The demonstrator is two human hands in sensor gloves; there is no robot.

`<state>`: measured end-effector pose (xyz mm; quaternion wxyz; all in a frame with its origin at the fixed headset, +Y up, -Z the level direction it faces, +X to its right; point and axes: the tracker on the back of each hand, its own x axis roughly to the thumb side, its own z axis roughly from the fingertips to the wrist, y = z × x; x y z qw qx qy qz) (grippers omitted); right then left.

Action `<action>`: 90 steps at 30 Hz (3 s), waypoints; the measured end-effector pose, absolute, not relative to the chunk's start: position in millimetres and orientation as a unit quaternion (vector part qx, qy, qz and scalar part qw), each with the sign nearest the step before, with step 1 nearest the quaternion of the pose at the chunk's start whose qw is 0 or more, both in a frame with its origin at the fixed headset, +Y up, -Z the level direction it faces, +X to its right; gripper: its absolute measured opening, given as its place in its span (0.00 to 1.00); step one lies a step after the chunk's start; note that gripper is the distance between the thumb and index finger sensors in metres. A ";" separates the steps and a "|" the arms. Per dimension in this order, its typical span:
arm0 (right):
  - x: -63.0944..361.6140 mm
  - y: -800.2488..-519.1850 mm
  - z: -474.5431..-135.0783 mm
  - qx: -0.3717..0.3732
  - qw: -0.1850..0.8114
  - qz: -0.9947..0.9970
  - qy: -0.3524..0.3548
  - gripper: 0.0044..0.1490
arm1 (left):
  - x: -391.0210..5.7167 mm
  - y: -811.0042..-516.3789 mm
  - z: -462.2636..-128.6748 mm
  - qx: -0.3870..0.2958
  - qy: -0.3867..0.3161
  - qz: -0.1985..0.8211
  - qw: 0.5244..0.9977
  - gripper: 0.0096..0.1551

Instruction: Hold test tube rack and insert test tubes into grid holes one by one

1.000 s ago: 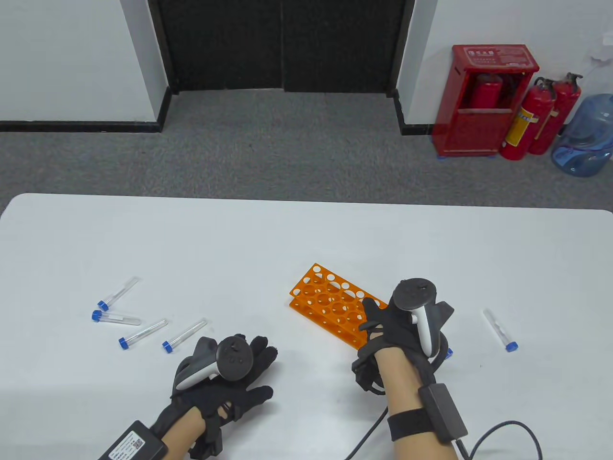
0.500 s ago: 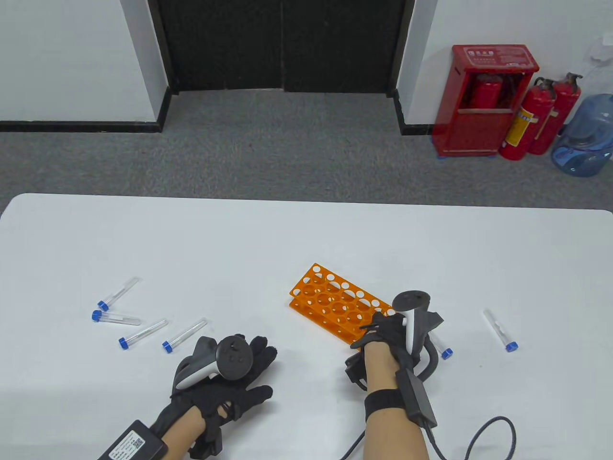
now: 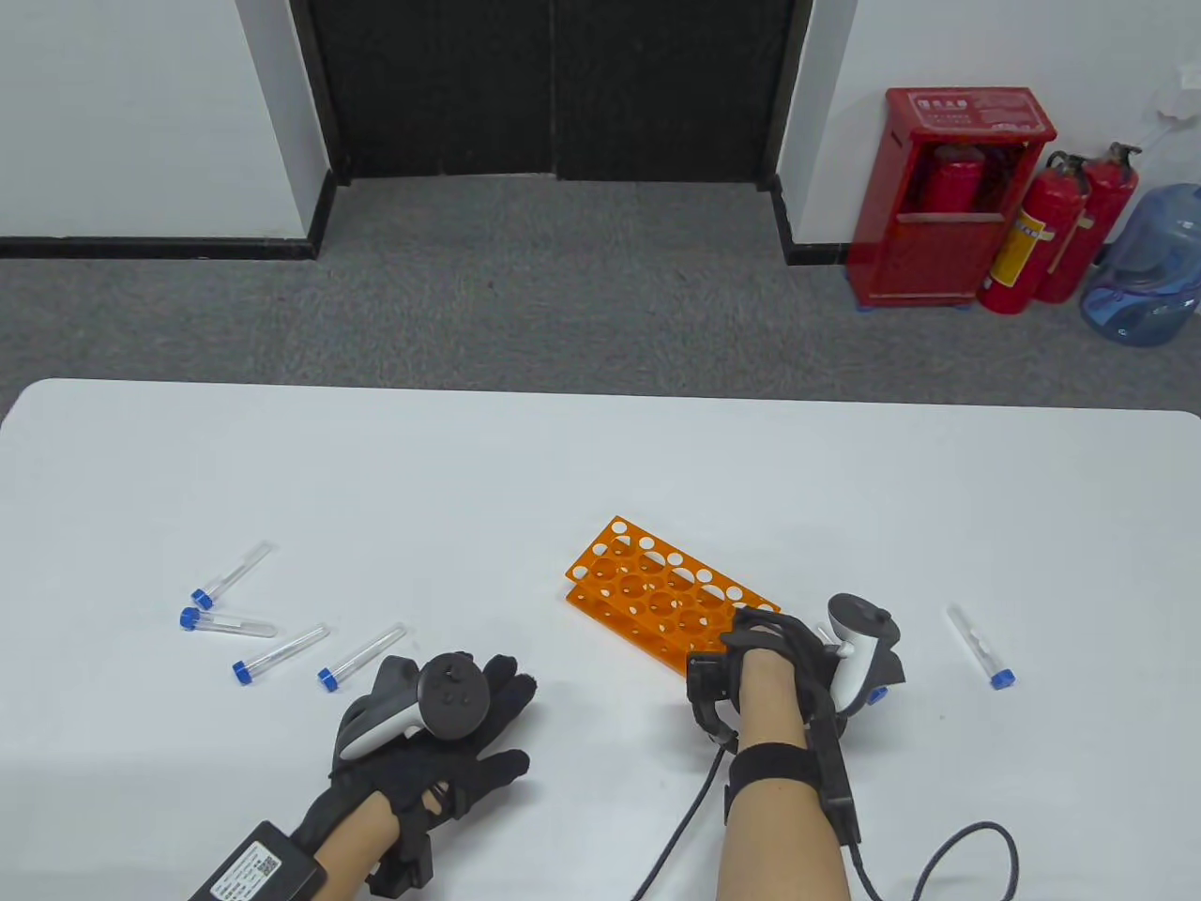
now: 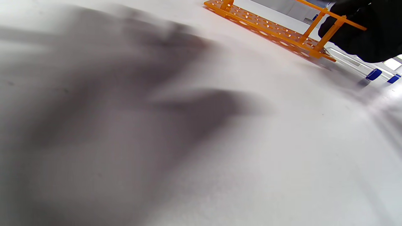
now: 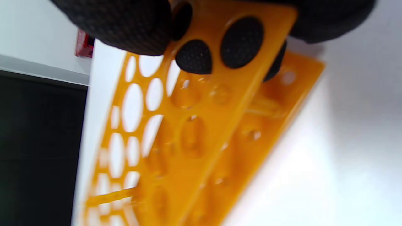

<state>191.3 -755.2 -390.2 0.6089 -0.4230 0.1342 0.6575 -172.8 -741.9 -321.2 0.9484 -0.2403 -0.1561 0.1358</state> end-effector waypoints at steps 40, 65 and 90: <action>190.6 -746.5 -319.4 -0.208 0.653 0.712 0.157 0.30 | -250.7 -691.8 -340.2 -0.015 0.044 0.038 0.998 0.37; 189.4 -745.8 -319.8 -0.199 0.646 0.718 0.166 0.30 | -280.7 -747.3 -370.4 -0.096 0.153 -0.071 0.981 0.29; 184.9 -745.1 -320.5 -0.188 0.648 0.719 0.170 0.30 | -132.9 -592.8 -314.0 0.159 -0.123 -0.013 0.980 0.22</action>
